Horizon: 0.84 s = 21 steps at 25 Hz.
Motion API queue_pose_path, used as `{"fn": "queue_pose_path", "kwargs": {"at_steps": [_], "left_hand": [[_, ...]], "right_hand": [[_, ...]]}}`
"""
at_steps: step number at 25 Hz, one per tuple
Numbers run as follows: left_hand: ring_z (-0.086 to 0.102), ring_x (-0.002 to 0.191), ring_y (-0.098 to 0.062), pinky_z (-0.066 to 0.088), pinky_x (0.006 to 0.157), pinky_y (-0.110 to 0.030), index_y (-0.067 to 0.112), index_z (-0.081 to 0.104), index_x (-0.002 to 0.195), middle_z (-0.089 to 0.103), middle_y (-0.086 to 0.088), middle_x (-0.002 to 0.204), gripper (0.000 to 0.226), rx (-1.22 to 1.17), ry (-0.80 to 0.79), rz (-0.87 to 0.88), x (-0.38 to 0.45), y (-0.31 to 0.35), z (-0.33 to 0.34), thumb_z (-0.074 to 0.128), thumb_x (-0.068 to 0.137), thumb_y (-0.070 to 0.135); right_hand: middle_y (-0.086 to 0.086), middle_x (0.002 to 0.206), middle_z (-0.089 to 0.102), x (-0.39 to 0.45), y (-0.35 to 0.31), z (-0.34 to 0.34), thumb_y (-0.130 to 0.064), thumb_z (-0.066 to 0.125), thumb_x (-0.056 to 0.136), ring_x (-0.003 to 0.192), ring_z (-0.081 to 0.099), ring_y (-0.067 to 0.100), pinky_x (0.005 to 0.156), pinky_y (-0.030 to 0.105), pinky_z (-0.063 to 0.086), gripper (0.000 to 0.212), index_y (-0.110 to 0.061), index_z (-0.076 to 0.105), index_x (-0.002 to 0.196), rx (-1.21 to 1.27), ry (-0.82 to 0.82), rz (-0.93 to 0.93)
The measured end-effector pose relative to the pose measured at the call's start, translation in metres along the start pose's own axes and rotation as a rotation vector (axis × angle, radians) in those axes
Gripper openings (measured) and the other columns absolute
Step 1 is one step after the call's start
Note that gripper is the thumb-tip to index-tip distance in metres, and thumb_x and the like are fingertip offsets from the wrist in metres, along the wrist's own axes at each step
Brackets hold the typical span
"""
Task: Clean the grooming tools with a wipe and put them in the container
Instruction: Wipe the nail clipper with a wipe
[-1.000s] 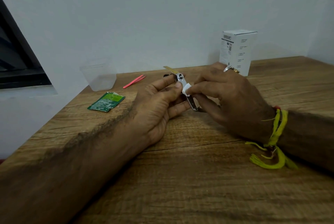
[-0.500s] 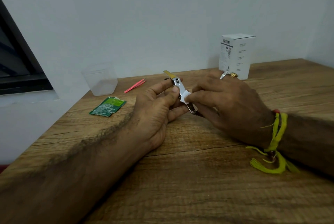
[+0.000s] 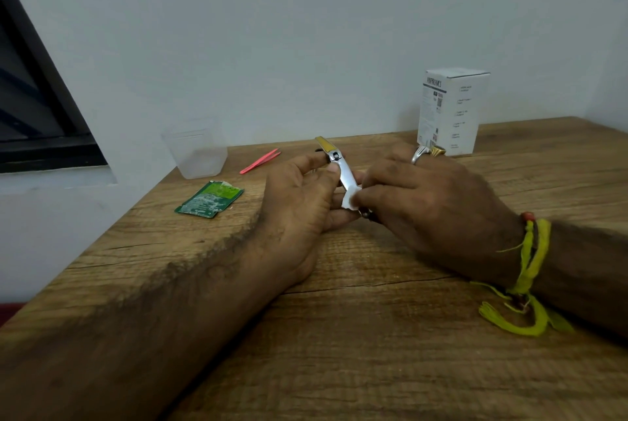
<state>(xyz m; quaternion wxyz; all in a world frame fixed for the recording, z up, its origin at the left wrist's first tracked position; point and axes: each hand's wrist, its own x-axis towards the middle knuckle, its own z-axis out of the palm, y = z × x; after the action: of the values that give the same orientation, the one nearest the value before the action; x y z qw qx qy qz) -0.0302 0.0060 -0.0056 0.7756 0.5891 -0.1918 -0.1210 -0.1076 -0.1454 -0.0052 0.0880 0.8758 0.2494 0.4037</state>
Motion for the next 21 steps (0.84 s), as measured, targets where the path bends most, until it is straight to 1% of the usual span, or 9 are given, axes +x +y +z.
{"fn": "queue_pose_path", "kwargs": {"at_steps": [3, 5, 9, 14, 16, 18, 21], "left_hand": [[0.072, 0.059, -0.017, 0.056, 0.048, -0.026, 0.006, 0.06, 0.126, 0.078, -0.009, 0.084, 0.025, 0.023, 0.008, 0.004, 0.0, -0.001, 0.002, 0.054, 0.102, 0.007], [0.072, 0.058, -0.017, 0.056, 0.049, -0.027, 0.007, 0.061, 0.126, 0.078, -0.008, 0.085, 0.024, 0.047, 0.012, 0.026, 0.0, -0.002, 0.001, 0.054, 0.102, 0.008], [0.072, 0.058, -0.018, 0.058, 0.05, -0.029, 0.007, 0.063, 0.123, 0.078, -0.008, 0.085, 0.022, 0.082, 0.029, 0.049, 0.001, -0.003, 0.001, 0.055, 0.102, 0.008], [0.073, 0.06, -0.021, 0.058, 0.05, -0.03, 0.004, 0.065, 0.118, 0.078, -0.013, 0.09, 0.02, 0.131, 0.018, 0.096, 0.002, -0.002, -0.002, 0.056, 0.101, 0.006], [0.075, 0.065, -0.023, 0.058, 0.051, -0.031, 0.004, 0.065, 0.117, 0.078, -0.013, 0.091, 0.019, 0.168, 0.009, 0.127, 0.001, -0.001, -0.004, 0.057, 0.1, 0.005], [0.076, 0.074, -0.026, 0.059, 0.053, -0.032, 0.005, 0.065, 0.118, 0.077, -0.013, 0.094, 0.02, 0.213, 0.015, 0.168, 0.002, 0.001, -0.008, 0.058, 0.099, 0.005], [0.076, 0.079, -0.031, 0.062, 0.057, -0.037, 0.004, 0.066, 0.115, 0.077, -0.013, 0.096, 0.022, 0.2, 0.012, 0.168, 0.004, 0.001, -0.01, 0.063, 0.094, -0.001]], "right_hand": [[0.013, 0.097, 0.071, -0.002, 0.001, 0.0, -0.011, 0.071, 0.085, 0.083, 0.065, 0.034, 0.062, 0.043, 0.054, 0.011, -0.008, 0.075, 0.095, -0.004, -0.01, -0.009], [0.011, 0.098, 0.071, 0.0, 0.001, 0.0, -0.011, 0.068, 0.084, 0.085, 0.065, 0.034, 0.063, 0.044, 0.054, 0.013, -0.009, 0.075, 0.095, -0.009, -0.013, -0.003], [0.01, 0.1, 0.072, -0.001, 0.002, -0.001, -0.009, 0.075, 0.083, 0.085, 0.065, 0.033, 0.062, 0.046, 0.054, 0.014, -0.011, 0.076, 0.097, -0.009, -0.051, -0.032], [0.009, 0.1, 0.071, 0.0, 0.0, 0.0, -0.009, 0.073, 0.084, 0.086, 0.065, 0.033, 0.062, 0.045, 0.054, 0.012, -0.011, 0.075, 0.096, -0.036, -0.057, -0.057], [0.009, 0.1, 0.07, -0.001, 0.003, -0.002, -0.009, 0.064, 0.088, 0.087, 0.065, 0.033, 0.064, 0.044, 0.054, 0.013, -0.012, 0.074, 0.097, -0.057, -0.055, -0.064], [0.01, 0.1, 0.071, 0.001, 0.004, -0.002, -0.013, 0.049, 0.091, 0.087, 0.065, 0.033, 0.065, 0.042, 0.052, 0.026, -0.011, 0.074, 0.097, -0.054, -0.041, -0.063], [0.009, 0.1, 0.07, 0.001, 0.003, 0.001, -0.018, 0.044, 0.093, 0.086, 0.064, 0.032, 0.065, 0.042, 0.051, 0.031, -0.012, 0.074, 0.098, -0.016, -0.037, -0.038]]}}
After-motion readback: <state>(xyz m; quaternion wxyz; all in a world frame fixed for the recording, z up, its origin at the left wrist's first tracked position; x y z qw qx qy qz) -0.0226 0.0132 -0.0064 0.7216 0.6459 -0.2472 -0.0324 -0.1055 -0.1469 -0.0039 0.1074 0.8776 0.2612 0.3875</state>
